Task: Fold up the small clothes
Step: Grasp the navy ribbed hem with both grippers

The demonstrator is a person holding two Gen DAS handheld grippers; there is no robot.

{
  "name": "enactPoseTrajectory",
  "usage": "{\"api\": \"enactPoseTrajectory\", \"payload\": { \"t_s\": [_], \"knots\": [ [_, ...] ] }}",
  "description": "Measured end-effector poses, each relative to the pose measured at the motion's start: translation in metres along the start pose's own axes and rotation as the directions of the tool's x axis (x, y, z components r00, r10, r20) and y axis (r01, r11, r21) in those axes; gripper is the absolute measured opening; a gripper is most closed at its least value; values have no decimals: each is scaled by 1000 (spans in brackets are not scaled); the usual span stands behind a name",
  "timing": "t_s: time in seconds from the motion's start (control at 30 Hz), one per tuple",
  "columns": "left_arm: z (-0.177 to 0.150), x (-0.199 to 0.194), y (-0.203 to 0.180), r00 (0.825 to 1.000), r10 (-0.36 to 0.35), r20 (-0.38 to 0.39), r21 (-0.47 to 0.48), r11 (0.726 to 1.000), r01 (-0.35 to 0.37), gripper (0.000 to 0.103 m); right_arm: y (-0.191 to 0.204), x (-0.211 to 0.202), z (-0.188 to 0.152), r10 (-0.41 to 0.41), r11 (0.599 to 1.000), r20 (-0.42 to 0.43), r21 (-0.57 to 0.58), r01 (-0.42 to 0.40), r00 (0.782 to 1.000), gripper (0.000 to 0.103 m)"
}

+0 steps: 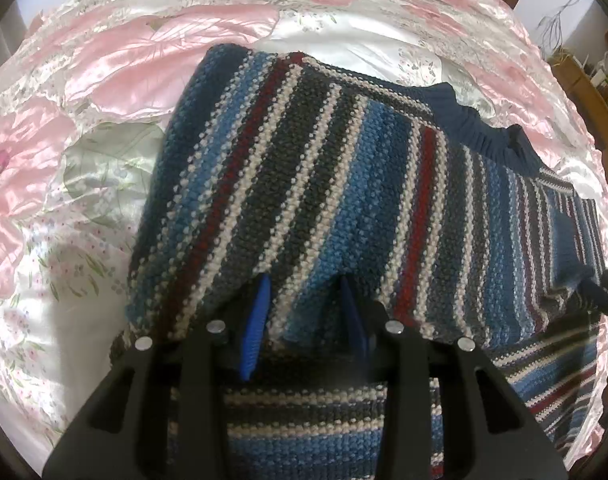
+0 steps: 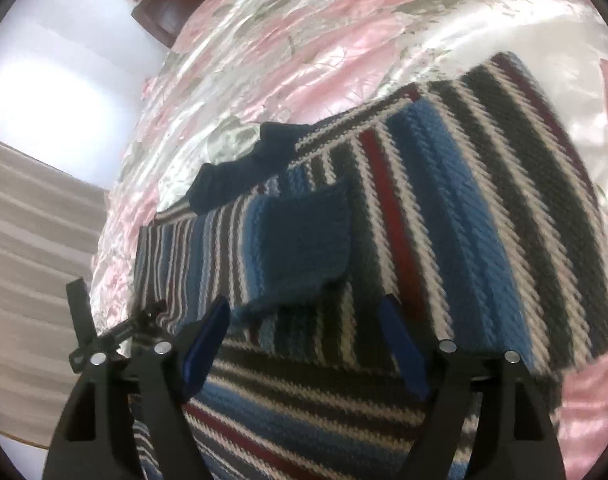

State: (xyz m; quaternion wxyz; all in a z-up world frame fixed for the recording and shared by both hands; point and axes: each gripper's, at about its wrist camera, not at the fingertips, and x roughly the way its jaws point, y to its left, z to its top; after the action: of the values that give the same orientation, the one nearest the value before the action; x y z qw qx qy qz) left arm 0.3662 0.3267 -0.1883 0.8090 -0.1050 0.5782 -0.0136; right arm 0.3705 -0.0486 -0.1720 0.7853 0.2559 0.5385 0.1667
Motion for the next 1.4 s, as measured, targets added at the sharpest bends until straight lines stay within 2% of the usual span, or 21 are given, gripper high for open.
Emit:
{"api": "enactPoseTrajectory", "payload": {
  "t_s": [0.03, 0.1, 0.17, 0.3, 0.37, 0.43, 0.47, 0.5, 0.57, 0.67, 0.77, 0.8, 0.83, 0.9, 0.97, 1.03, 1.1, 1.2, 1.27, 1.4],
  "knots": [
    [0, 0, -1, 1000, 3, 1, 1, 1000, -3, 37, 2, 4, 1, 8, 1000, -11, 2, -8, 1000, 68],
    [0, 1, -3, 1000, 6, 2, 1, 1000, -6, 37, 7, 16, 7, -8, 1000, -41, 6, 8, 999, 46],
    [0, 1, -3, 1000, 5, 2, 1, 1000, -5, 37, 16, 15, 7, -2, 999, -31, -32, 1, 1000, 18],
    [-1, 2, -4, 1000, -1, 10, -2, 1000, 1, 38, 44, -4, 6, -30, 984, 78, -172, 43, 997, 13],
    [-2, 2, -5, 1000, 1, 21, 4, 1000, -1, 38, 44, -4, 4, -62, 978, 91, -191, 78, 994, 12],
    [-5, 2, -6, 1000, 6, 30, 6, 1000, -6, 39, 34, 8, 1, -150, 967, 71, -197, 161, 986, 12],
    [-5, 2, -7, 999, 11, 33, 10, 1000, -11, 39, 24, 18, -2, -195, 962, 34, -186, 198, 980, 12],
    [-6, 2, -7, 999, 13, 35, 11, 1000, -13, 39, 16, 24, -5, -201, 966, 7, -166, 200, 980, 12],
    [-7, 3, -8, 999, 18, 37, 17, 1000, -19, 39, 2, 27, -7, -161, 980, -2, -115, 160, 987, 12],
    [-6, 3, -10, 999, 26, 36, 27, 999, -27, 39, -2, 27, -4, -145, 986, -15, -87, 143, 989, 13],
    [-2, 3, -11, 1000, 22, 21, 18, 1000, -23, 41, 2, 17, -3, -143, 987, -26, -81, 141, 989, 26],
    [-2, 1, -11, 1000, 16, 19, 15, 1000, -17, 44, 3, 7, -6, -145, 987, -20, -73, 143, 989, 35],
    [-2, -4, -12, 1000, 9, 18, 22, 1000, -10, 48, 5, -2, -9, -146, 987, -14, -69, 145, 989, 39],
    [-6, -18, -17, 1000, -3, 22, 45, 999, 2, 68, 10, -25, -23, -140, 987, -4, -82, 140, 990, 43],
    [-20, -41, -21, 999, 4, 44, 58, 998, -7, 77, 13, -46, -41, -136, 986, -4, -100, 135, 991, 47],
    [-41, -67, -16, 998, -8, 60, 44, 999, 5, 82, 13, -71, -69, -148, 982, -10, -120, 145, 989, 52],
    [-63, -84, -8, 999, 1, 35, 30, 1000, -2, 83, 13, -93, -103, -167, 977, -24, -139, 162, 986, 56],
    [-111, -109, 8, 1000, 21, -7, 26, 999, -21, 86, 9, -122, -152, -179, 975, -47, -145, 171, 983, 68],
    [-150, -125, 17, 997, 74, -38, 50, 996, -72, 86, 5, -136, -182, -189, 973, -63, -149, 178, 980, 70],
    [-197, -141, 31, 994, 58, -98, 47, 997, -53, 86, -2, -153, -237, -217, 969, -93, -139, 203, 972, 73]
  ]
}}
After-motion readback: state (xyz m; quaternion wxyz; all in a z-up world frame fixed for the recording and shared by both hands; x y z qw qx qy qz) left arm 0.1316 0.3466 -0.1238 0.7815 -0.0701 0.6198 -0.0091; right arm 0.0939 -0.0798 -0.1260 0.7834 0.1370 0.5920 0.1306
